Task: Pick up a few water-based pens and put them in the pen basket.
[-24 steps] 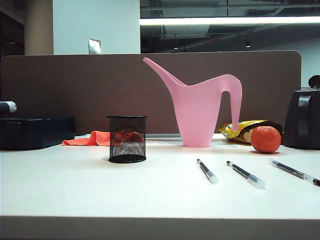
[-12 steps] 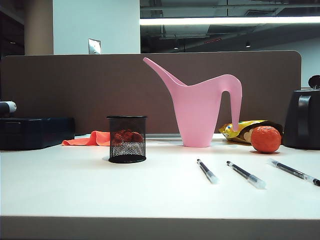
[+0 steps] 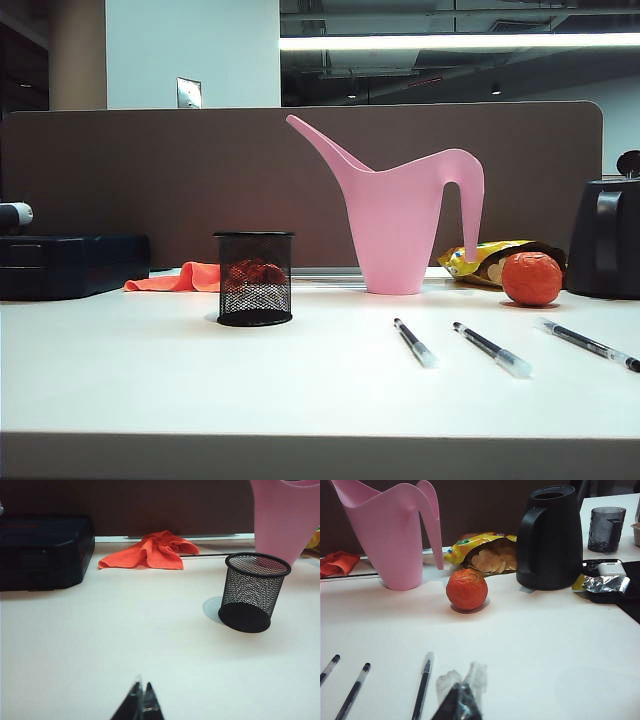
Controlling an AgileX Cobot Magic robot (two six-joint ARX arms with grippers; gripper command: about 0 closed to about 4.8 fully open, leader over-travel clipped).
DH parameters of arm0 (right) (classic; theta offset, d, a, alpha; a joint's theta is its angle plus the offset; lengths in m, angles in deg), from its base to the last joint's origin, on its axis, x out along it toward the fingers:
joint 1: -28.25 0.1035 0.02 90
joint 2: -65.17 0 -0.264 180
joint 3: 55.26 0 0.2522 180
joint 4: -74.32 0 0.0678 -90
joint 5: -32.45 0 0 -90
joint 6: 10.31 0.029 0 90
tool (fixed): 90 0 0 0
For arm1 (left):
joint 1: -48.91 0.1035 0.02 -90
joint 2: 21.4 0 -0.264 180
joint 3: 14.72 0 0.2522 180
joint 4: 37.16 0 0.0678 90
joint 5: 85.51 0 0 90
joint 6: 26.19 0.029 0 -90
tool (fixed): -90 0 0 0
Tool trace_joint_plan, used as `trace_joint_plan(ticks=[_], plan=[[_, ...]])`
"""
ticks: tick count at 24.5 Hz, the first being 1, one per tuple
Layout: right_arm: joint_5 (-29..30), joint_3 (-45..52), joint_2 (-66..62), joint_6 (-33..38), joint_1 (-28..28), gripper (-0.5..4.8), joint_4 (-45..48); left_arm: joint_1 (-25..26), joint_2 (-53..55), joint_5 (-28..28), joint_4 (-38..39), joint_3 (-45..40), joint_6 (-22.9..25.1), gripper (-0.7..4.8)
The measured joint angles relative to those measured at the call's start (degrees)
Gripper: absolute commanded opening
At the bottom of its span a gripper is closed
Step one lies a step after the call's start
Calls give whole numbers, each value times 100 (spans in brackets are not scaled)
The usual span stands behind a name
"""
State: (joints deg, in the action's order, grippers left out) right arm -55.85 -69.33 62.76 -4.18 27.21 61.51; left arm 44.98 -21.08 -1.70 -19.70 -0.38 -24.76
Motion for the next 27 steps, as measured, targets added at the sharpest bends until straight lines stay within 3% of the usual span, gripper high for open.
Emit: trace_joint_plan(ticks=[16, 21, 23, 27], plan=[[251, -785, -26, 142, 2, -7, -1130, 2, 0, -11, 0, 0, 0, -4], [260, -1270, -55, 186, 2, -7, -1941, 2, 2, -48, 0, 0, 0, -3], [286, -1366, -55, 319, 2, -7, -2009, 2, 2, -166, 0, 0, 0, -3], [625, -1770, -90, 1025, 2, -8, -2374, 2, 0, -1038, 0, 0, 0, -3]])
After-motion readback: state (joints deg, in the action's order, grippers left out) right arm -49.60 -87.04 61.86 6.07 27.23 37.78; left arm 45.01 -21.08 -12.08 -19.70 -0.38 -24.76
